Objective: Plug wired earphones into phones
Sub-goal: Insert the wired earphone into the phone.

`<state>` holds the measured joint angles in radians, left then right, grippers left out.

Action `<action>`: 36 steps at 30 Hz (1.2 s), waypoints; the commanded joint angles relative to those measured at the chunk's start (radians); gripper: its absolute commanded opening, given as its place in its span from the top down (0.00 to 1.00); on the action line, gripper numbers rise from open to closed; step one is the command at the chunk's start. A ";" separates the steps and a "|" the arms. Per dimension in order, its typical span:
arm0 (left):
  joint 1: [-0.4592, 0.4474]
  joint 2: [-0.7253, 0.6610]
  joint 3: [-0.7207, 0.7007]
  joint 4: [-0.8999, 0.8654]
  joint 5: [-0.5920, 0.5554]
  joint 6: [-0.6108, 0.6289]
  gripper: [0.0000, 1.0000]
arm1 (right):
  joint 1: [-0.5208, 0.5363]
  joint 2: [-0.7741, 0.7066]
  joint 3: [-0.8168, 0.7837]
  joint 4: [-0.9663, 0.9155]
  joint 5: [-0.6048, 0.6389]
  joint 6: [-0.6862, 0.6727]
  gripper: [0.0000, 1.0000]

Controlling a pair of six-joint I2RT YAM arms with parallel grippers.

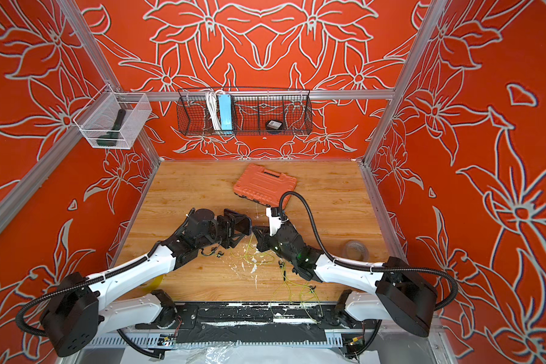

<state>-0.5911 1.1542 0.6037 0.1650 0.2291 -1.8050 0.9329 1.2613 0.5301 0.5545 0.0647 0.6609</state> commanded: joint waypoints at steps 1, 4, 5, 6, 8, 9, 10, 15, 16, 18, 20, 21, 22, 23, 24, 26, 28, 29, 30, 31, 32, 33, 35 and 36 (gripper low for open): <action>-0.036 -0.033 0.025 0.067 0.106 -0.030 0.47 | 0.013 0.008 0.043 -0.015 0.029 -0.036 1.00; -0.035 -0.034 0.025 0.061 0.105 -0.030 0.46 | 0.019 0.013 0.046 -0.030 0.036 -0.047 1.00; -0.035 -0.034 0.025 0.059 0.107 -0.030 0.47 | 0.021 0.013 0.047 -0.039 0.045 -0.050 1.00; -0.035 -0.033 0.027 0.059 0.107 -0.028 0.47 | 0.023 0.014 0.047 -0.045 0.049 -0.053 1.00; -0.035 -0.036 0.030 0.050 0.108 -0.027 0.47 | 0.024 0.019 0.051 -0.053 0.050 -0.064 1.00; -0.035 -0.037 0.029 0.050 0.106 -0.027 0.47 | 0.024 0.021 0.057 -0.065 0.049 -0.068 1.00; -0.035 -0.039 0.030 0.050 0.103 -0.025 0.47 | 0.026 0.024 0.064 -0.075 0.050 -0.072 1.00; -0.040 -0.037 0.037 0.036 0.106 -0.017 0.47 | 0.026 0.033 0.076 -0.090 0.045 -0.078 1.00; -0.041 -0.036 0.037 0.037 0.108 -0.016 0.47 | 0.026 0.034 0.080 -0.092 0.044 -0.078 1.00; -0.044 -0.034 0.040 0.035 0.109 -0.013 0.47 | 0.026 0.041 0.092 -0.100 0.033 -0.080 1.00; -0.044 -0.033 0.038 0.047 0.112 -0.012 0.47 | 0.026 0.048 0.102 -0.104 0.022 -0.077 1.00; -0.044 -0.031 0.042 0.048 0.116 -0.011 0.47 | 0.026 0.051 0.108 -0.107 0.021 -0.072 1.00; -0.046 -0.031 0.045 0.047 0.117 -0.009 0.47 | 0.026 0.055 0.108 -0.107 0.021 -0.066 1.00; -0.047 -0.029 0.049 0.045 0.117 -0.005 0.47 | 0.026 0.059 0.112 -0.109 0.017 -0.061 1.00; -0.051 -0.028 0.055 0.039 0.118 0.000 0.47 | 0.026 0.061 0.117 -0.111 0.014 -0.054 1.00; -0.058 -0.025 0.067 0.024 0.117 0.011 0.47 | 0.023 0.065 0.119 -0.092 -0.002 -0.038 1.00; -0.065 -0.024 0.068 0.018 0.118 0.015 0.47 | 0.018 0.071 0.135 -0.110 -0.024 -0.029 1.00; -0.071 -0.024 0.069 0.023 0.115 0.016 0.47 | 0.015 0.076 0.145 -0.122 -0.033 -0.032 1.00; -0.075 -0.022 0.070 0.019 0.111 0.018 0.47 | 0.011 0.078 0.151 -0.129 -0.043 -0.025 1.00; -0.080 -0.021 0.070 0.017 0.111 0.018 0.47 | 0.003 0.079 0.154 -0.133 -0.055 -0.014 1.00; -0.085 -0.019 0.070 0.025 0.109 0.016 0.47 | -0.003 0.079 0.155 -0.133 -0.065 -0.005 1.00; -0.090 -0.016 0.071 0.033 0.107 0.016 0.47 | -0.007 0.081 0.158 -0.139 -0.074 -0.001 1.00; -0.096 -0.013 0.076 0.038 0.108 0.017 0.47 | -0.013 0.078 0.163 -0.146 -0.085 0.003 1.00; -0.100 -0.009 0.078 0.043 0.106 0.017 0.47 | -0.014 0.077 0.162 -0.139 -0.092 0.006 1.00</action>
<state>-0.6163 1.1522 0.6266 0.1043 0.1352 -1.7866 0.9272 1.3148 0.6460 0.3855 0.0261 0.6399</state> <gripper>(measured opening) 0.709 0.091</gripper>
